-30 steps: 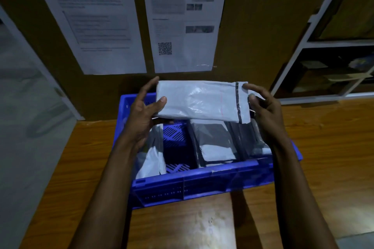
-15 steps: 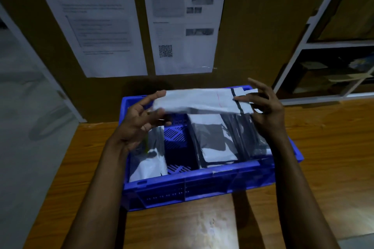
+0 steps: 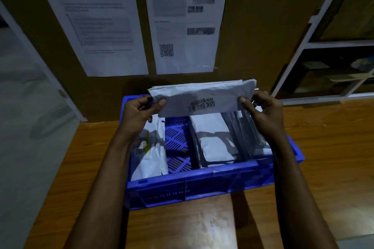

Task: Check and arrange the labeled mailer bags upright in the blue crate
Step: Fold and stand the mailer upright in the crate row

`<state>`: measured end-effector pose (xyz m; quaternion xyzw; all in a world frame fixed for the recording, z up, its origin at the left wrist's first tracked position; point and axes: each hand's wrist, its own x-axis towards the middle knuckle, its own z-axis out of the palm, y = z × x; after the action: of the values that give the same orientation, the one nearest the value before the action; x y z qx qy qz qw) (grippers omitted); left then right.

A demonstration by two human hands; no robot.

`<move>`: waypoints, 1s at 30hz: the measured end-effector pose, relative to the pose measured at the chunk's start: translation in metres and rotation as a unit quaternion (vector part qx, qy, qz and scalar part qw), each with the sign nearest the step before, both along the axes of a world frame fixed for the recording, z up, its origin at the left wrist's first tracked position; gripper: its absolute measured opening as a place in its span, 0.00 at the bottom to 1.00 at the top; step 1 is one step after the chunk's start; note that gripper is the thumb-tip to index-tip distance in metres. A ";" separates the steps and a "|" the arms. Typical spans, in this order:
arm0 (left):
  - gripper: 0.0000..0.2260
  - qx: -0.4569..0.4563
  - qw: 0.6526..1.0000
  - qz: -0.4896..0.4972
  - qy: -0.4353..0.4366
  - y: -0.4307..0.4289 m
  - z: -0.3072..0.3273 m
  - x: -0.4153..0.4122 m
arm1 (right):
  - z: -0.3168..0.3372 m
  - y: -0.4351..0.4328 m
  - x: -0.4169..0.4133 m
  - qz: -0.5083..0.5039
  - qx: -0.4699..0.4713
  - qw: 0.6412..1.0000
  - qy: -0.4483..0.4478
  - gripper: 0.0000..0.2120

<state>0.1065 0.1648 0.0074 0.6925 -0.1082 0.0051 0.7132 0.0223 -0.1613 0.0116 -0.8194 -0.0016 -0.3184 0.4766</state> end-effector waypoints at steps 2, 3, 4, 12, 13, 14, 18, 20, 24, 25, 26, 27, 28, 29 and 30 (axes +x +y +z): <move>0.11 -0.007 1.000 0.005 0.010 -0.001 0.001 -0.002 | -0.001 0.002 -0.001 0.031 0.056 0.998 0.017 0.04; 0.11 -0.019 1.000 0.001 0.022 -0.002 0.002 -0.003 | 0.000 0.003 -0.002 0.046 0.080 0.995 0.021 0.05; 0.10 -0.032 0.999 -0.003 0.034 -0.004 0.002 -0.003 | 0.000 0.005 -0.002 0.057 0.102 0.993 0.027 0.06; 0.10 -0.066 0.992 0.006 0.104 -0.017 0.008 -0.009 | 0.005 0.017 -0.001 0.087 0.248 0.964 0.045 0.10; 0.10 -0.071 0.992 0.008 0.104 -0.018 0.007 -0.009 | 0.006 0.020 0.000 0.086 0.269 0.958 0.044 0.09; 0.10 -0.078 0.991 0.012 0.105 -0.019 0.006 -0.010 | 0.008 0.023 -0.001 0.084 0.295 0.951 0.046 0.08; 0.07 -0.134 0.982 0.051 0.126 -0.027 0.004 -0.014 | 0.005 0.038 -0.004 0.137 0.441 0.885 0.061 0.08; 0.06 -0.163 0.975 0.058 0.141 -0.032 0.003 -0.017 | -0.002 0.047 -0.007 0.159 0.476 0.862 0.068 0.10; 0.09 -0.191 0.967 0.043 0.161 -0.041 -0.002 -0.024 | -0.010 0.066 -0.004 0.176 0.467 0.858 0.120 0.24; 0.10 -0.183 0.969 0.035 0.164 -0.041 -0.005 -0.025 | -0.010 0.069 -0.003 0.180 0.464 0.859 0.122 0.22; 0.12 -0.174 0.970 0.027 0.168 -0.042 -0.009 -0.027 | -0.010 0.073 -0.002 0.181 0.458 0.862 0.121 0.19; 0.13 -0.166 0.971 0.017 0.171 -0.042 -0.012 -0.029 | -0.009 0.075 -0.001 0.178 0.448 0.868 0.120 0.16; 0.14 -0.160 0.972 0.005 0.174 -0.042 -0.015 -0.031 | -0.009 0.078 0.000 0.173 0.436 0.875 0.117 0.15; 0.14 -0.156 0.972 -0.008 0.177 -0.041 -0.016 -0.034 | -0.008 0.079 0.000 0.168 0.428 0.881 0.114 0.14; 0.15 -0.150 0.972 -0.024 0.180 -0.039 -0.017 -0.037 | -0.008 0.080 0.002 0.162 0.424 0.884 0.113 0.14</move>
<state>0.0698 0.1253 -0.0096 0.5642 0.0070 -0.1207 0.8167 0.0238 -0.0814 0.0039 -0.5577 0.0548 -0.1121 0.8206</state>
